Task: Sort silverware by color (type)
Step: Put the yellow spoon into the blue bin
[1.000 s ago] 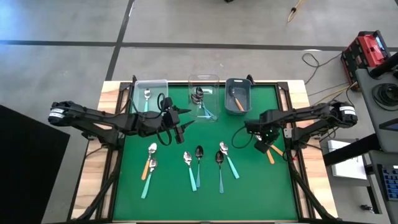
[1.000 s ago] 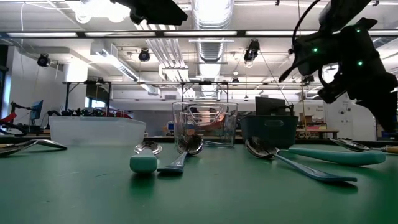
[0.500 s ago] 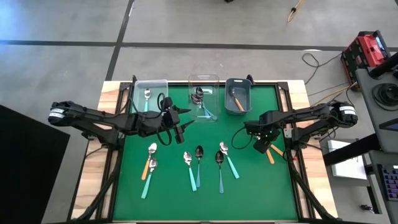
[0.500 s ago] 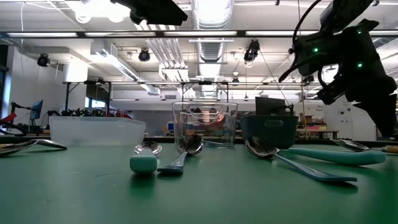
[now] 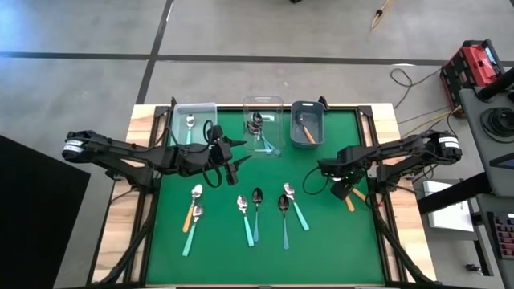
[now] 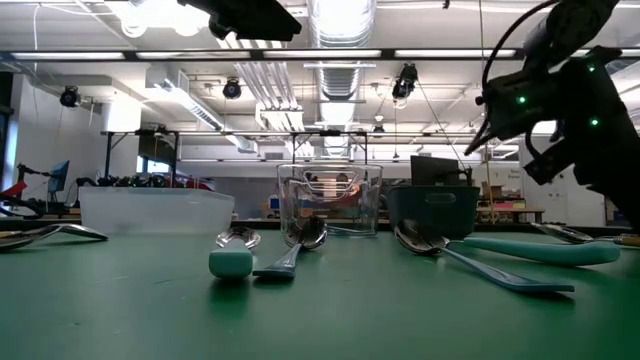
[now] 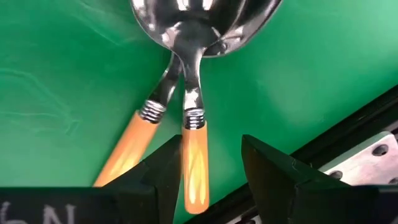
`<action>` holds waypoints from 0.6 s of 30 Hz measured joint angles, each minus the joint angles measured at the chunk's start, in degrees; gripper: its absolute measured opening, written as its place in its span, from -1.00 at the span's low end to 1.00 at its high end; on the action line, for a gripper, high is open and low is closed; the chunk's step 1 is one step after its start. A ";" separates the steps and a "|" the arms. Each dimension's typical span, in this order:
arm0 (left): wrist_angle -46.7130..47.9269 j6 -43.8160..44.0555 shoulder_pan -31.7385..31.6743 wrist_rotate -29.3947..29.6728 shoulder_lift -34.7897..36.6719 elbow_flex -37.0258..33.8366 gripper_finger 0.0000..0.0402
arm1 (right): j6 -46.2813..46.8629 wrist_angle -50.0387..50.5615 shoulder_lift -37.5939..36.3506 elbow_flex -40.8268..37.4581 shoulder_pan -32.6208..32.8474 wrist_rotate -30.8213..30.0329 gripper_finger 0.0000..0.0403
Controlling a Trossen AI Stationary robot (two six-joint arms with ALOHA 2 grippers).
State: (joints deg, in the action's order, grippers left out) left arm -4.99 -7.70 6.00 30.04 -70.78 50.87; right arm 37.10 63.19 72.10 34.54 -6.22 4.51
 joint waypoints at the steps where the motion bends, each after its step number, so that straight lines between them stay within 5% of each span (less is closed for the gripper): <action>1: 0.00 0.00 0.00 0.00 0.00 0.00 -0.02 | -0.01 -0.21 0.00 -0.44 0.00 -0.01 -0.22; 10: 0.02 -0.14 0.00 0.00 -0.07 -0.02 -0.02 | 0.44 -4.42 -0.11 -3.45 -0.02 0.24 -0.30; 18: 0.02 -0.34 0.00 0.00 -0.07 -0.11 -0.02 | 0.87 -5.35 -0.06 -3.36 -0.02 0.70 -0.61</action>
State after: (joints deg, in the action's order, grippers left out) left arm -4.97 -8.04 6.00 30.04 -70.85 50.76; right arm 37.98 57.85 72.03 31.18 -6.24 5.20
